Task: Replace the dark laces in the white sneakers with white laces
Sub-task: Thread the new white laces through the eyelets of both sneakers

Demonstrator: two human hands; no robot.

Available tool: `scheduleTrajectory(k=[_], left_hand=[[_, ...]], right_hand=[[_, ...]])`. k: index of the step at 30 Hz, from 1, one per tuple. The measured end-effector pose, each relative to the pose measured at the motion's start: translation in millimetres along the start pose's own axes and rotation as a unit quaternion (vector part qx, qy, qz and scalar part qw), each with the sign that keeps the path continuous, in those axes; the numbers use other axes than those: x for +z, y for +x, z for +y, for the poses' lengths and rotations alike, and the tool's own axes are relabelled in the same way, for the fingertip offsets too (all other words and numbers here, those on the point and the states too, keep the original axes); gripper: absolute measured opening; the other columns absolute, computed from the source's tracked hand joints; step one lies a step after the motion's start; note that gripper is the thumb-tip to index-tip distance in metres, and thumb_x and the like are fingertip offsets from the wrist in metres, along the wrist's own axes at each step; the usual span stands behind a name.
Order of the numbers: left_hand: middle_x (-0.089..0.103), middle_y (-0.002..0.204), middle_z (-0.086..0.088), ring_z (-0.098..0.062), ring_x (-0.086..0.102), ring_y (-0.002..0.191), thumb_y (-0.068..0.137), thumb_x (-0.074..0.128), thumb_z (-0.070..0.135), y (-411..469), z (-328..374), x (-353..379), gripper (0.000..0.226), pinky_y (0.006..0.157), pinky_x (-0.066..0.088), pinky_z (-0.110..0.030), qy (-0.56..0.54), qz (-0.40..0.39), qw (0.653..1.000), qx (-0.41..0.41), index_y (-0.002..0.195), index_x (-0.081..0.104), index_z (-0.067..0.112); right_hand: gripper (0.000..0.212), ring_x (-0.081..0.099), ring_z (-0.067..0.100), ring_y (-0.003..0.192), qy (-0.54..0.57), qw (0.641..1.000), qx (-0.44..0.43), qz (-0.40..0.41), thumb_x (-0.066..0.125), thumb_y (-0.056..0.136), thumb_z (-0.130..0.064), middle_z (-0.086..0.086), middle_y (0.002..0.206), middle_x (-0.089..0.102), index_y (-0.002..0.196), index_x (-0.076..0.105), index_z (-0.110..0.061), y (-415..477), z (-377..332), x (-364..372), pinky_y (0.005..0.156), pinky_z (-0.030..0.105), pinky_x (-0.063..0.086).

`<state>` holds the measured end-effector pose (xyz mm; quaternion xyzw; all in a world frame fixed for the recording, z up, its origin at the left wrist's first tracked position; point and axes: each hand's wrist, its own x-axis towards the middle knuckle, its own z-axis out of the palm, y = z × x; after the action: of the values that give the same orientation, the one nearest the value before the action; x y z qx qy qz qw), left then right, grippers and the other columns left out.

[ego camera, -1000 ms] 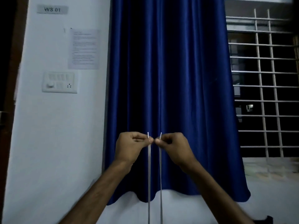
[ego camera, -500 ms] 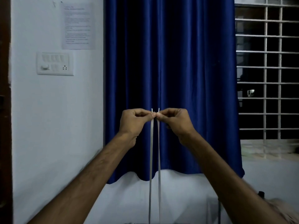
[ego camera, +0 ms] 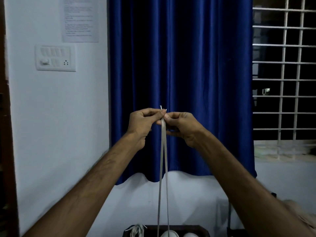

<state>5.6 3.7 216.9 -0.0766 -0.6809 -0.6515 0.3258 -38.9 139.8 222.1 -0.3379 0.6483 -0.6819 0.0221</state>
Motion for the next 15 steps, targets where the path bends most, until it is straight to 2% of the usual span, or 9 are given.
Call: scheduleTrajectory(k=[3, 5, 8, 10, 11, 13, 15], left_hand=[[0.072, 0.081, 0.005, -0.01, 0.063, 0.085, 0.076, 0.078, 0.037, -1.9, -5.4, -0.2, 0.022, 0.063, 0.045, -0.022, -0.017, 0.002, 1.0, -0.023, 0.094, 0.076, 0.023], [0.073, 0.086, 0.007, -0.011, 0.064, 0.089, 0.079, 0.074, 0.044, -3.6, -10.6, 0.2, 0.028, 0.067, 0.05, -0.026, -0.013, -0.006, 1.0, -0.023, 0.099, 0.075, 0.024], [0.074, 0.102, -0.001, -0.02, 0.071, 0.095, 0.088, 0.052, 0.06, -13.6, -20.5, -1.6, 0.05, 0.081, 0.059, -0.035, -0.023, -0.109, 0.989, -0.093, 0.112, 0.07, 0.019], [0.074, 0.106, -0.003, -0.023, 0.072, 0.094, 0.096, 0.044, 0.052, -26.3, -35.9, -2.9, 0.046, 0.084, 0.059, -0.037, -0.014, -0.169, 0.98, -0.109, 0.115, 0.068, 0.017], [0.075, 0.102, -0.004, -0.023, 0.072, 0.09, 0.099, 0.046, 0.043, -32.5, -45.1, -3.3, 0.037, 0.083, 0.059, -0.037, -0.003, -0.17, 0.98, -0.098, 0.113, 0.068, 0.017], [0.076, 0.091, -0.004, -0.02, 0.071, 0.076, 0.099, 0.052, 0.031, -39.7, -58.6, -3.3, 0.026, 0.076, 0.06, -0.034, -0.012, -0.138, 0.987, -0.084, 0.106, 0.071, 0.014], [0.075, 0.087, -0.005, -0.017, 0.068, 0.067, 0.097, 0.055, 0.027, -39.5, -58.5, -1.1, 0.023, 0.07, 0.06, -0.033, -0.042, -0.104, 0.991, -0.073, 0.103, 0.071, 0.012]], right_hand=[[0.013, 0.067, 0.008, 0.08, -0.02, 1.0, -0.011, 0.008, 0.062, 0.094, -0.019, 0.003, 0.086, 0.073, 0.087, 0.071, -0.012, 1.6, 5.5, -1.7, 0.072, 0.025, 0.056], [0.014, 0.067, 0.011, 0.081, -0.007, 1.0, -0.012, 0.002, 0.061, 0.094, -0.019, 0.001, 0.083, 0.072, 0.086, 0.071, -0.013, 2.2, 7.1, -1.7, 0.08, 0.03, 0.057], [0.015, 0.067, 0.014, 0.077, 0.027, 0.999, -0.009, 0.015, 0.059, 0.095, -0.019, 0.001, 0.079, 0.071, 0.088, 0.069, -0.01, -1.0, 4.4, 0.6, 0.08, 0.03, 0.058], [0.014, 0.066, 0.014, 0.073, 0.011, 0.999, -0.013, 0.05, 0.06, 0.095, -0.018, 0.003, 0.08, 0.07, 0.092, 0.068, -0.006, -5.4, 3.3, 0.8, 0.073, 0.029, 0.059], [0.014, 0.066, 0.012, 0.071, -0.019, 0.997, -0.024, 0.066, 0.061, 0.094, -0.017, 0.003, 0.08, 0.071, 0.093, 0.068, -0.005, -7.1, 3.1, -0.1, 0.069, 0.026, 0.058], [0.012, 0.066, 0.009, 0.07, -0.087, 0.992, -0.052, 0.078, 0.064, 0.092, -0.017, 0.003, 0.081, 0.073, 0.091, 0.069, -0.007, -7.8, 2.5, -2.2, 0.064, 0.022, 0.055], [0.011, 0.067, 0.01, 0.071, -0.124, 0.986, -0.071, 0.089, 0.065, 0.091, -0.017, 0.005, 0.083, 0.073, 0.086, 0.07, -0.009, -6.2, 2.4, -2.4, 0.063, 0.02, 0.056]])
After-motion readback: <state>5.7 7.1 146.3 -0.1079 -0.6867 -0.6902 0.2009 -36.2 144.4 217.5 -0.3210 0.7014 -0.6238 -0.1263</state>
